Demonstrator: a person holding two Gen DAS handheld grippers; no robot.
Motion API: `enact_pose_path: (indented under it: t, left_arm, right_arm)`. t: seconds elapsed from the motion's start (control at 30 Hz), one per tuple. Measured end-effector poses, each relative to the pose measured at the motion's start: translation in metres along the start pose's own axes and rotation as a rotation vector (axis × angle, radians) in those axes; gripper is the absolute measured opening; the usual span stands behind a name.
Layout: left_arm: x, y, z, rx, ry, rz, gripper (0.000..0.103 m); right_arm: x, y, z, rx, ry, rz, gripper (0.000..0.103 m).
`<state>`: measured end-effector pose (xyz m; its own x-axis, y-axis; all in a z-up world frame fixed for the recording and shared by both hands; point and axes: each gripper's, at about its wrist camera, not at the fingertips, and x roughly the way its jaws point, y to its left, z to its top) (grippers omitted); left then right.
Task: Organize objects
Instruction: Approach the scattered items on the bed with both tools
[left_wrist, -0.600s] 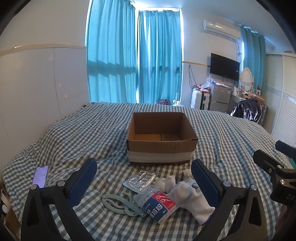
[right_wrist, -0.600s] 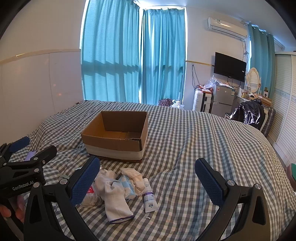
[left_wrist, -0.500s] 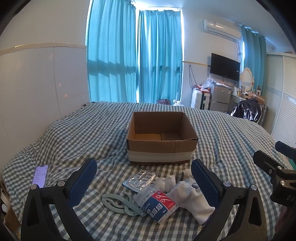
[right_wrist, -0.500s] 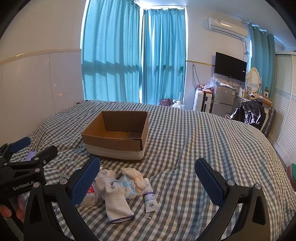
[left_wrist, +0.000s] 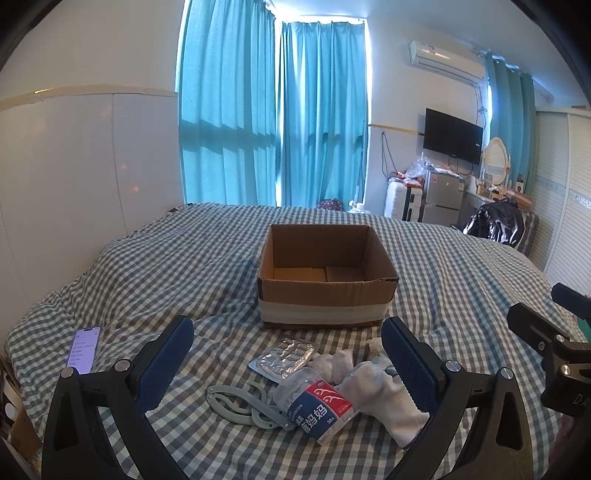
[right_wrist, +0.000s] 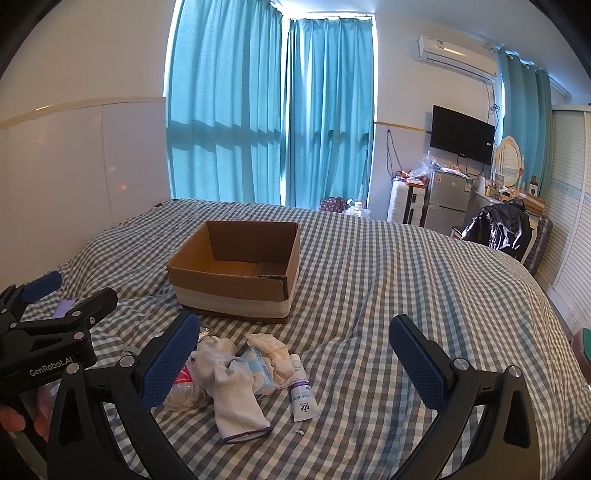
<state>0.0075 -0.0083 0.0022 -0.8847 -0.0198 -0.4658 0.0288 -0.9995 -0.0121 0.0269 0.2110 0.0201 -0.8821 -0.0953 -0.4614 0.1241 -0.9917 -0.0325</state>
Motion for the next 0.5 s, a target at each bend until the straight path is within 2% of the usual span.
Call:
enact_pose_path:
  t: [0.3,0.5]
  left_arm:
    - [0.009,-0.004,-0.009,0.016,0.044,-0.019,0.103]
    - [0.024,-0.005,-0.017,0.032,0.112,-0.010,0.103]
  right_arm:
    - [0.008,0.005,-0.006,-0.014,0.035,0.023,0.103]
    - [0.017,0.004,-0.012,-0.010,0.073,0.041,0.103]
